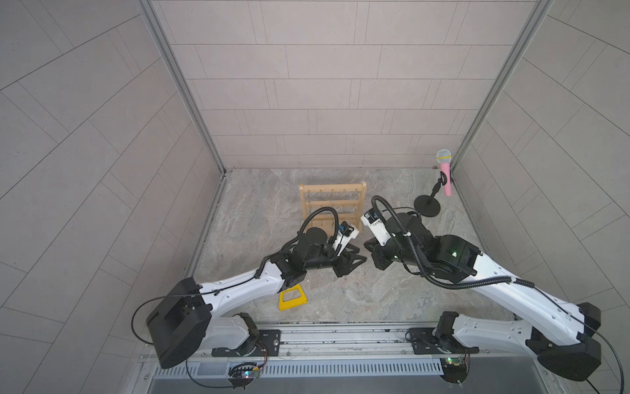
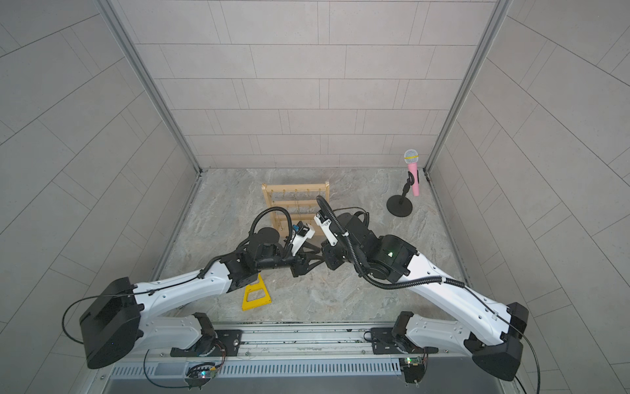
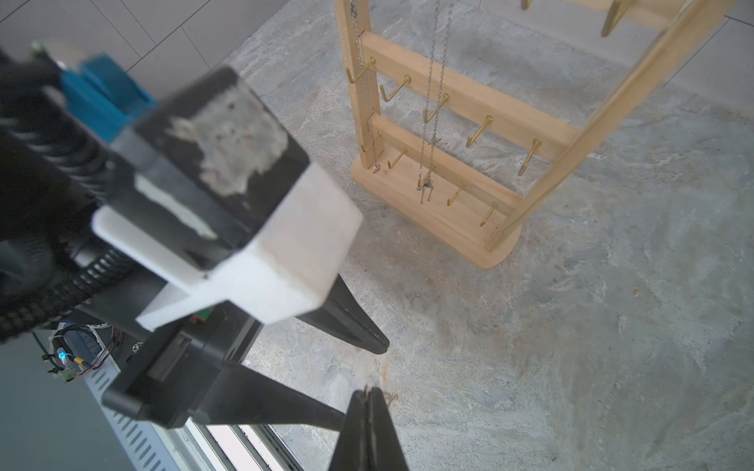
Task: Hang the necklace on the jewelry display stand
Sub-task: Pick up the necklace from the center of the board.
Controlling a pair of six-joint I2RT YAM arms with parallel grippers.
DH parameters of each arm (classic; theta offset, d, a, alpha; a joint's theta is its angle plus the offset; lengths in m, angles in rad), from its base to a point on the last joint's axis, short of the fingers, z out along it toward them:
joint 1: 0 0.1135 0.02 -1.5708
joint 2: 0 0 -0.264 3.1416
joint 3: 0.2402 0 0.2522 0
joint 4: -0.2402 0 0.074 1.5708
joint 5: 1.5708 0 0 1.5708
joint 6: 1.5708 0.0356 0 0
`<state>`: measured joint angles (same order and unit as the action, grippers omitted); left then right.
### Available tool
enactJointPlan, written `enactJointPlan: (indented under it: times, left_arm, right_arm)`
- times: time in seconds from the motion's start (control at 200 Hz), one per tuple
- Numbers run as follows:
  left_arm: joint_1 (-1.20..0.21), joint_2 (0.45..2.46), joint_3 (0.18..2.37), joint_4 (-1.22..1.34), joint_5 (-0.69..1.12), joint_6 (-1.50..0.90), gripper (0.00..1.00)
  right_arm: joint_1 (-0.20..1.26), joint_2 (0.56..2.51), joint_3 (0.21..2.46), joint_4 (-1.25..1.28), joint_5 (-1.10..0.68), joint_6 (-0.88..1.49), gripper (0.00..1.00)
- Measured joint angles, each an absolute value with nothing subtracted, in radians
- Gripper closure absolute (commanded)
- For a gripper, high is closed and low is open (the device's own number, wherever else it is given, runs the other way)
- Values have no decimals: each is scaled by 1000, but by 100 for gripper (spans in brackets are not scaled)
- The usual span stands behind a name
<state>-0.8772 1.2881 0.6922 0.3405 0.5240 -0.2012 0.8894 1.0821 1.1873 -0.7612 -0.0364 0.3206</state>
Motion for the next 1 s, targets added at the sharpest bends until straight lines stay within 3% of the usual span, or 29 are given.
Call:
enactJointPlan:
  times: [0.335,1.001]
  left_arm:
    - [-877,1327,715,379,605,-154,50]
    - [-871,1334,716,434,688,-138,61]
  right_arm:
    - [890,1077,1212,-796,-91,289,94]
    - [890,1077,1240,-798,-77,273,94]
